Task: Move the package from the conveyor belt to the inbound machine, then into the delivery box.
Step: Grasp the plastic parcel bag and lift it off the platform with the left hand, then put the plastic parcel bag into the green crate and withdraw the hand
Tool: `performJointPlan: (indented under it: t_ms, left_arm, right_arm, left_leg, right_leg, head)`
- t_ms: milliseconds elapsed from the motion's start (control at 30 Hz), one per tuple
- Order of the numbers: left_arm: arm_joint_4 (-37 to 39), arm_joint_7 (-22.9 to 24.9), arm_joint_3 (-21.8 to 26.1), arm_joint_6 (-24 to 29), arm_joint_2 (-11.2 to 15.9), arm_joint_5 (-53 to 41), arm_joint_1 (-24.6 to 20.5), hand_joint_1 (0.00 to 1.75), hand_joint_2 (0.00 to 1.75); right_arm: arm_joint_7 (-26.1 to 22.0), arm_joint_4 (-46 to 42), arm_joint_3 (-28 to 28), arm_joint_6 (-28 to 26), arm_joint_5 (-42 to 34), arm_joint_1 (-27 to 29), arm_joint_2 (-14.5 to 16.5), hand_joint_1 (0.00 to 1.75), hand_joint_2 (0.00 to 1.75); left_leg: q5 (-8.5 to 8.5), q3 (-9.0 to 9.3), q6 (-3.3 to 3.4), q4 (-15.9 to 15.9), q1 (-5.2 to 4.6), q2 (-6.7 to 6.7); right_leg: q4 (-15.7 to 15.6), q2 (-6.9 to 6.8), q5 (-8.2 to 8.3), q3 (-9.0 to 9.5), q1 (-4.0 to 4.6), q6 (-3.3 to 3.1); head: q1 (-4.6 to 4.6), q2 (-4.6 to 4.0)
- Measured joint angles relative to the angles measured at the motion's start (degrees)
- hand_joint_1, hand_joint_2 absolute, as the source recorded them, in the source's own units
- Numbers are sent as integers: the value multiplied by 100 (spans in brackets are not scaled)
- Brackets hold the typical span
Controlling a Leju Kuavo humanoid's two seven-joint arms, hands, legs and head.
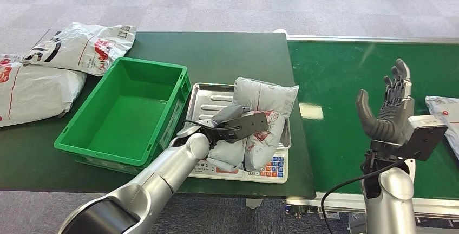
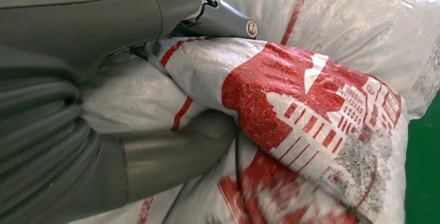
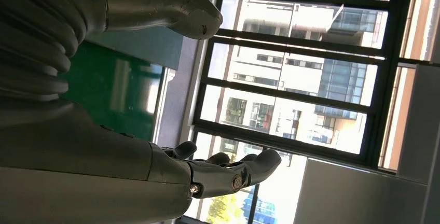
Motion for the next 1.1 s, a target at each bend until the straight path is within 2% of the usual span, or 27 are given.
performJointPlan:
  t_ms: [133,300,433,533,667,833,967,1100]
  left_arm:
    - [69,-15,4,105,-5,11,-16,175,175]
    - [12,-256,287,916,56,504,17,175,175]
    - [-245,-352,634,1219,192,777,25,175,175]
    - [-486,-427,869,1664,344,1017,12,175,175]
    - [-1042,-388,1396,2100,768,1428,-127,175,175]
    - [-1648,-447,2250,2166,1526,1743,-323,175,175]
    - [-1926,-655,2786,2209,2050,1863,-225,175,175]
    - [-2122,-733,3111,2030,2433,1939,-2,175,175]
  right_arm:
    - [-15,-16,-37,10,0,36,35,0,175]
    - [-51,-117,-114,61,-19,183,65,0,175]
    - [-61,-193,-128,62,-38,293,65,0,175]
    - [-63,-234,-135,53,-43,377,65,0,175]
    - [-79,-306,-162,72,-125,609,48,0,175]
    - [-488,-334,-226,86,-356,1008,33,0,175]
    - [-647,-334,-225,66,-369,1300,36,0,175]
    - [-585,-332,-223,8,-378,1487,44,0,175]
  left_leg:
    - [-1,11,1,0,0,0]
    - [0,16,0,0,0,1]
    - [2,13,-2,-1,0,5]
    - [3,7,-5,-1,2,6]
    - [3,0,-8,-3,4,21]
    - [4,-5,-11,-12,15,24]
    - [3,-7,-12,-15,17,24]
    - [2,-12,-14,-15,17,17]
  right_leg:
    - [0,0,-2,13,-1,1]
    - [0,2,-2,15,0,4]
    - [2,7,0,6,2,2]
    - [4,9,0,0,8,1]
    - [6,25,0,-16,14,0]
    - [8,32,-5,-24,17,-8]
    - [9,31,-9,-25,16,-13]
    - [8,21,-12,-28,15,-14]
  head:
    - [0,1]
    - [1,2]
    - [0,1]
    - [1,2]
    - [0,2]
    - [-1,2]
    - [-1,2]
    - [-1,1]
